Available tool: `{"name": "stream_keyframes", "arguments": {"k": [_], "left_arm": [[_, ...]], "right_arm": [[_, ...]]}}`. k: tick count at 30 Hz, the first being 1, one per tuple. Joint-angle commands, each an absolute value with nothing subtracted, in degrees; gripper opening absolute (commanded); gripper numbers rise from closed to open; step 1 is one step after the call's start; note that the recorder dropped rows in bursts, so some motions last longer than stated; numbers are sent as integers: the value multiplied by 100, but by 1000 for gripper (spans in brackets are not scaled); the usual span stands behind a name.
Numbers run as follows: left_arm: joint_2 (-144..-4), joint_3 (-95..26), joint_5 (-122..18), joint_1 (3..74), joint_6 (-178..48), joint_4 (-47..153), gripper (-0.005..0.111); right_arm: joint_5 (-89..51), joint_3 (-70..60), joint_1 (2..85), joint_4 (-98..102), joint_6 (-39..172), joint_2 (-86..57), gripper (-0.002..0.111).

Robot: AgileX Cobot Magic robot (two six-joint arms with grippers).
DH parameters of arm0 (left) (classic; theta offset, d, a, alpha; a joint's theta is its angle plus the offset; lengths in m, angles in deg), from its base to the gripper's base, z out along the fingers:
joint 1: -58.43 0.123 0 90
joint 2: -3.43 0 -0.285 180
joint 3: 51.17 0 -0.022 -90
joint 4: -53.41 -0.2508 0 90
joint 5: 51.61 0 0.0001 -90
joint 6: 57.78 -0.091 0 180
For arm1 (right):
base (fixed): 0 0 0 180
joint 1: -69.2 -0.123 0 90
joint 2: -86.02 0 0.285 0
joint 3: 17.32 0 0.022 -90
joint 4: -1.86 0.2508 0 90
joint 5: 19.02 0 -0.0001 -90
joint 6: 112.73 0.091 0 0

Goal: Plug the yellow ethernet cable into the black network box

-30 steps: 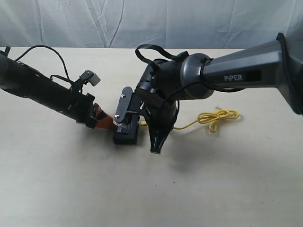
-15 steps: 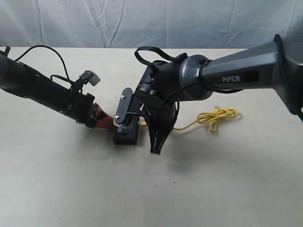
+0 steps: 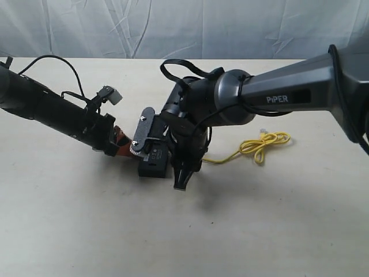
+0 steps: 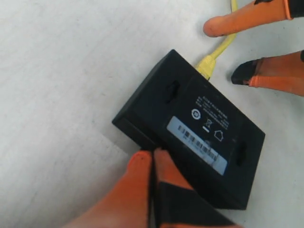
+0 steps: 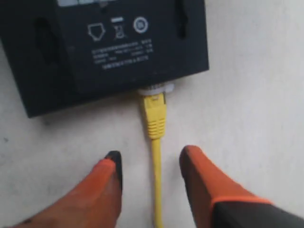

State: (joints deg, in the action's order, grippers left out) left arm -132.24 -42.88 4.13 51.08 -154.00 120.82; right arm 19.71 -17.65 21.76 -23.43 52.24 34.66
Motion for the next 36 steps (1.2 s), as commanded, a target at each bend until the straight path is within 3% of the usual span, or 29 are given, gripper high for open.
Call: {"name": "stream_keyframes", "arguments": {"k": [1,4,6,7,8,9,20,36], "left_arm": [[-13391,-4206,-215,5091,-15393,11596,0],[-13391,-4206,-215,5091,-15393,11596,0],[-13391,-4206,-215,5091,-15393,11585,0],[-13378,-4206,-198,5091,-15393,11571,0],[-13340,-4206,-176,5091,-15393,11541,0],[-13301,-4206,-176,5091,-15393,11511,0],[-12589,-4206,-592,5091,-14382,10831,0],[-10701,-4159,-1279,5091,-9910,7955,0]], "right_arm": [[2113,-1784,2184,-2354,5285,3305,52],[2278,-1784,2184,-2354,5395,3030,50],[2332,-1784,2184,-2132,5433,2766,38],[2332,-1784,2184,-1973,5433,2643,30],[2332,-1784,2184,-1687,5423,2473,8],[2332,-1784,2184,-1624,5422,2398,-1],[2498,-1596,2424,-1531,5930,1977,0],[1452,36,4103,-148,6076,713,0]]}}
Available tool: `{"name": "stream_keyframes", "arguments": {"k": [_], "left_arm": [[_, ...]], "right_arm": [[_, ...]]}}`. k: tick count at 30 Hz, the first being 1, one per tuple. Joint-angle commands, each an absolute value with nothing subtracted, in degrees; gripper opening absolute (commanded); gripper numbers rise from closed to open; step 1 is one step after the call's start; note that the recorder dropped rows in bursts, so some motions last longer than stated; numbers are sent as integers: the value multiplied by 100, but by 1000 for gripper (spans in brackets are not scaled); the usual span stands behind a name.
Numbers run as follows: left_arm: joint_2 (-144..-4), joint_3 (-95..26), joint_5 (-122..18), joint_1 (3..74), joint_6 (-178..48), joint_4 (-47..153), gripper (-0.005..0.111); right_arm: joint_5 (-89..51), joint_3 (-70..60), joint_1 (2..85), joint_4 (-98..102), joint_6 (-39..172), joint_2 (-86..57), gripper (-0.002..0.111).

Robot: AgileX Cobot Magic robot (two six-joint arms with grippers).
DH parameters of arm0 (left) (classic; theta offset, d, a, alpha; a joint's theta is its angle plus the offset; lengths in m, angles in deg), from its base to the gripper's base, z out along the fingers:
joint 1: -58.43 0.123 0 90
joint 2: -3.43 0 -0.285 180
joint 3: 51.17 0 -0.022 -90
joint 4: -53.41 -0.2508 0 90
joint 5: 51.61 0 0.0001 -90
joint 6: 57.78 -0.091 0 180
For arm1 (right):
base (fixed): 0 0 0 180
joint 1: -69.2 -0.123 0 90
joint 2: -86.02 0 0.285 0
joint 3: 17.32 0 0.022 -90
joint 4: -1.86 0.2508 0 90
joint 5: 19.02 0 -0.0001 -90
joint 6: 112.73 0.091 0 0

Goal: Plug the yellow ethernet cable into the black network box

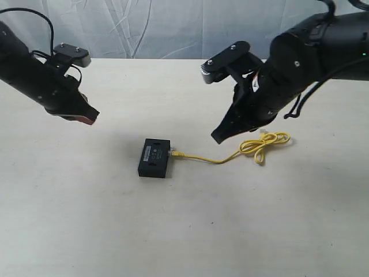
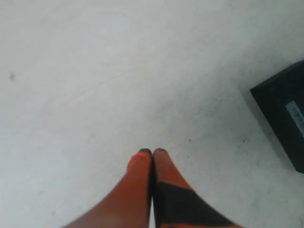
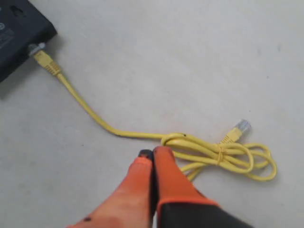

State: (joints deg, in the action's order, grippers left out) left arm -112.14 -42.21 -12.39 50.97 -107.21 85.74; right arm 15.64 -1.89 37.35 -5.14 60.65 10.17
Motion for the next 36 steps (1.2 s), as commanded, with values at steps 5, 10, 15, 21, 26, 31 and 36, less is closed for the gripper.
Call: {"name": "stream_keyframes", "arguments": {"k": [5,10,15,21,26,31,36], "left_arm": [[-9882,-3756,-1290,5333,-9861,8343,0],[-8852,-3221,-1446,5688,-9665,8385,0],[-7698,-2684,-1691,5843,-9514,8347,0],[-6415,-1832,-2198,5843,-9287,8348,0],[-5330,-1079,-2620,5843,-9230,8347,0],[-4265,-466,-2718,5843,-9219,8381,0],[-3396,-80,-2669,5843,-9219,8381,0]], "right_arm": [[1462,342,4711,572,6076,171,0],[1462,832,5203,814,6076,-571,0],[1451,1321,5320,951,6076,-1545,0],[1407,2045,5320,1118,6076,-2794,0],[1134,2773,5320,1118,6076,-4106,0],[1002,3302,5320,1087,6183,-5703,0],[881,3675,5320,990,6208,-7147,0]]}}
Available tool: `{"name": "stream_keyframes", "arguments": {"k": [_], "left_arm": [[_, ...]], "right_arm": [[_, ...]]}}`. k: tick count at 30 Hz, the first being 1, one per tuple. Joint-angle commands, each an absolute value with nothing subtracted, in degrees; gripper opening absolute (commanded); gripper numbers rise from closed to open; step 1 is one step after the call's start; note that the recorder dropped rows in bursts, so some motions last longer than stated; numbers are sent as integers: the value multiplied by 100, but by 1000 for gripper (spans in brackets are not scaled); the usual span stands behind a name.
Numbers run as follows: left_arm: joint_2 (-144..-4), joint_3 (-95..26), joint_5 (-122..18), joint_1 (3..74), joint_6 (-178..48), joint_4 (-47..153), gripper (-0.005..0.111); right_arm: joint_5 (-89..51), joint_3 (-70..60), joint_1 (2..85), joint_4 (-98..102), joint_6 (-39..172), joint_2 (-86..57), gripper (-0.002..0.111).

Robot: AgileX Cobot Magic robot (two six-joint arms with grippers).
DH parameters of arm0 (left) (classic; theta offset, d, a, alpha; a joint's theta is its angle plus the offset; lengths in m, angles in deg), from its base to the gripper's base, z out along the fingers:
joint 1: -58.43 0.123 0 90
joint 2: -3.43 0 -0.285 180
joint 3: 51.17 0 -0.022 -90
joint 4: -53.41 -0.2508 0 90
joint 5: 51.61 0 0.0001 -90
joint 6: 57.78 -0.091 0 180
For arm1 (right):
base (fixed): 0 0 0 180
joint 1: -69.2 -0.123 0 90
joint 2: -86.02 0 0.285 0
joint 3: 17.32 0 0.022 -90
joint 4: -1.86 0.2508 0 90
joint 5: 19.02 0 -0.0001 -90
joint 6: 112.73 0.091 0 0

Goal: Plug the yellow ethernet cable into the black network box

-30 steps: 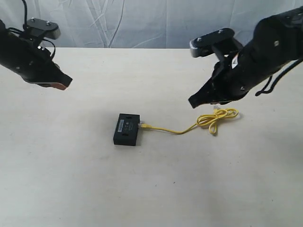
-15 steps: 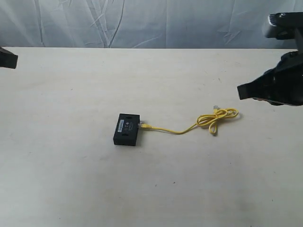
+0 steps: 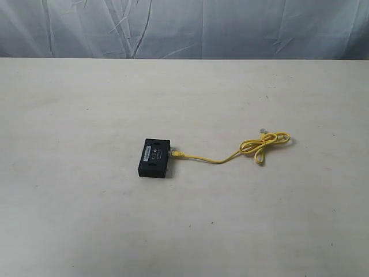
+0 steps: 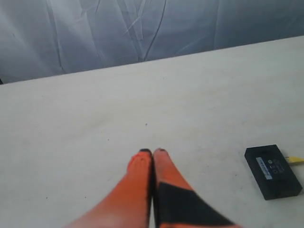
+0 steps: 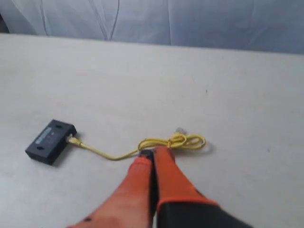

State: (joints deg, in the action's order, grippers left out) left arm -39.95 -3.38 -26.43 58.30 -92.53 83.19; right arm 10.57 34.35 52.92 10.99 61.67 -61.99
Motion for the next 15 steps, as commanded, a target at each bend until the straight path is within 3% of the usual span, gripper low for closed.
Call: {"name": "stream_keyframes", "arguments": {"k": [1,15], "left_arm": [[-3282,-46,-2604,5843,-9219,8364,0],[-2978,-30,-2349,5843,-9232,8335,0]], "right_arm": [[797,3698,5320,990,6208,-7358,0],[777,3734,5320,996,6221,-8067,0]]}}
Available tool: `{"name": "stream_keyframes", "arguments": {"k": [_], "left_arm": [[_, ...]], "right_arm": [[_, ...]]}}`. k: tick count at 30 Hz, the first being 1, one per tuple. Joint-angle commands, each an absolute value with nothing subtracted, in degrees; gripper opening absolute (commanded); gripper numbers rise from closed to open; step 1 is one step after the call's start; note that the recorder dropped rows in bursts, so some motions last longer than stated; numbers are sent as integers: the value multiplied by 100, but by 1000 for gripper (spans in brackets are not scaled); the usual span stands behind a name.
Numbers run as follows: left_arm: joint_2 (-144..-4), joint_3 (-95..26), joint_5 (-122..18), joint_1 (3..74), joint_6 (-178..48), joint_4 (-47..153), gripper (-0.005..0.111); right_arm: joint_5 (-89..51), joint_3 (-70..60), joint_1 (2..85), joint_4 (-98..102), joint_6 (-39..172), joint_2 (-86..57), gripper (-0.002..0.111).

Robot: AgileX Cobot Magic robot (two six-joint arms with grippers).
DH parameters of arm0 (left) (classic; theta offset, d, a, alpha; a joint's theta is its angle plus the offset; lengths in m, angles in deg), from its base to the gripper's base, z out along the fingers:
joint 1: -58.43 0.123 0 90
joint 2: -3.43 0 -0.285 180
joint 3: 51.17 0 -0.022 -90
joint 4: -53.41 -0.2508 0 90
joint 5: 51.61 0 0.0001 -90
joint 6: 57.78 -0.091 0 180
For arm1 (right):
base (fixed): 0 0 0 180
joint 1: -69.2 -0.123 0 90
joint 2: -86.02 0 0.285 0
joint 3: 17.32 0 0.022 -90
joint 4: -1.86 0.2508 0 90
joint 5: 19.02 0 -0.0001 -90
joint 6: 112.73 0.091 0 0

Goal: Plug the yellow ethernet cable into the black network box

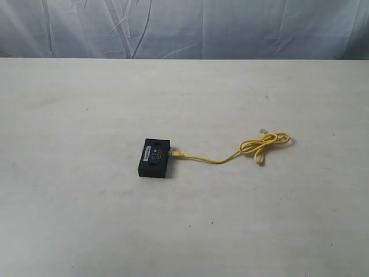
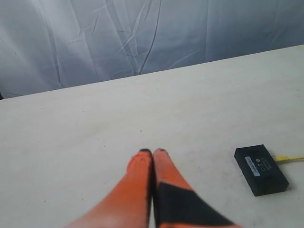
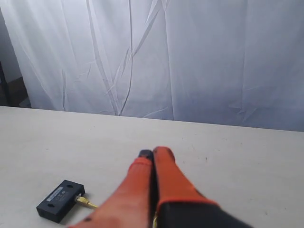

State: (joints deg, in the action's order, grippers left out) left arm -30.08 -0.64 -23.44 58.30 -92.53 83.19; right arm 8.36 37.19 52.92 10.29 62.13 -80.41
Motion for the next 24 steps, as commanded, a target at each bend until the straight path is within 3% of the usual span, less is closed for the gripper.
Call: {"name": "stream_keyframes", "arguments": {"k": [1,19,24], "left_arm": [[-2978,-30,-2349,5843,-9232,8335,0],[-2978,-30,-2338,5843,-9233,8335,0],[-2978,-30,-2338,5843,-9233,8335,0]], "right_arm": [[777,3734,5320,996,6221,-8067,0],[767,3745,5331,1012,6230,-8067,0],[668,3827,5868,985,6230,-8071,0]]}}
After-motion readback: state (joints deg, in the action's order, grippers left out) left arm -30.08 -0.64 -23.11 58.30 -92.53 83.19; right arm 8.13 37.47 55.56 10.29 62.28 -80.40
